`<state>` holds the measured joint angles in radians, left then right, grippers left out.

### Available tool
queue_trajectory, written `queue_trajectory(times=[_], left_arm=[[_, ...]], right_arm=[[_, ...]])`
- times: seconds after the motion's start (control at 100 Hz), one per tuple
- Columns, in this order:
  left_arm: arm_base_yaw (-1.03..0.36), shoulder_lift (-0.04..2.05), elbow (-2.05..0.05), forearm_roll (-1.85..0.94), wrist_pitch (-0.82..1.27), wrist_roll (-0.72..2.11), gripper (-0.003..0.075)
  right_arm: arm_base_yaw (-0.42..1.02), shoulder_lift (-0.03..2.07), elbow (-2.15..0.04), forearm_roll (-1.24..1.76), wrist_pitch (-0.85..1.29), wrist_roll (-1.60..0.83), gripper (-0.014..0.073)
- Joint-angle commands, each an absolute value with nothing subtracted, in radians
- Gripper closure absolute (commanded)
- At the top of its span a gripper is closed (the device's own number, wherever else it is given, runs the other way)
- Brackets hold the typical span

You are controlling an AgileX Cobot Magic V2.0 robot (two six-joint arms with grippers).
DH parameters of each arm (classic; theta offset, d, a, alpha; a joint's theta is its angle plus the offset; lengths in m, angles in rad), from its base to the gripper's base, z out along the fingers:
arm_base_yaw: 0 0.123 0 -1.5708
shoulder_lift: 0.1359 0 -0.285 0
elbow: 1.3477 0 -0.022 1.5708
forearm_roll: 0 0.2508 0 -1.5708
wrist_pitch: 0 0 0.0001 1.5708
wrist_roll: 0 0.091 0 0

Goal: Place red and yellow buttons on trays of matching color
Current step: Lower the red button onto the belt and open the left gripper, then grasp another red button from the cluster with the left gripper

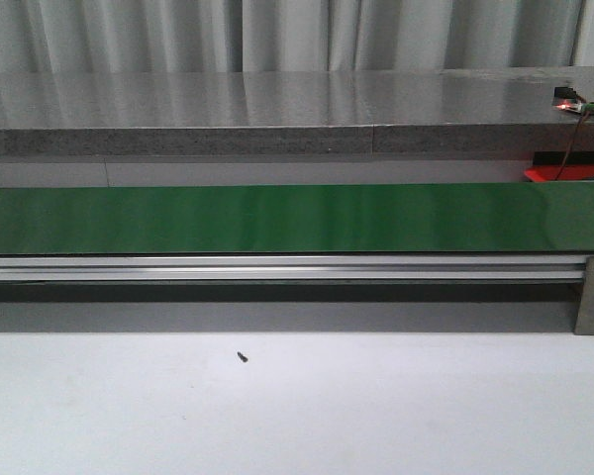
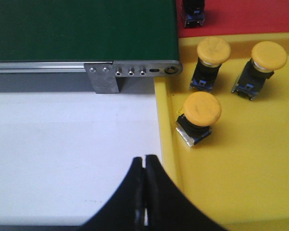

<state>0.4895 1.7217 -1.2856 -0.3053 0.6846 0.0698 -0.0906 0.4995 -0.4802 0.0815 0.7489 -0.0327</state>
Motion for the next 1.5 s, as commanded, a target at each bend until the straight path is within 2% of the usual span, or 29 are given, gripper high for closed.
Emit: queue_trajectory(times=[0.0,0.52,1.1,1.2,1.37,1.49], left_arm=[[0.493,1.71,-1.312,-0.329,0.61,0.07,0.0134],[0.493,1.899,-1.45,-0.356,0.605,0.07,0.0134],[0.493,1.955,-1.46,-0.362,0.604,0.07,0.014],[0.493,1.955,-1.46,-0.362,0.604,0.07,0.0216],[0.493,1.955,-1.46,-0.363,0.604,0.07,0.043],[0.493,1.955,-1.46,-0.363,0.604,0.07,0.0525]], right_arm=[[-0.088,0.501,-0.506,0.073,0.691,-0.036,0.066],[-0.088,0.501,-0.506,0.073,0.691,-0.036,0.066],[-0.088,0.501,-0.506,0.073,0.691,-0.036,0.066],[-0.088,0.501,-0.506,0.073,0.691,-0.036,0.066],[-0.088,0.501,-0.506,0.073,0.691,-0.036,0.066],[-0.088,0.501,-0.506,0.073,0.691,-0.036,0.066]])
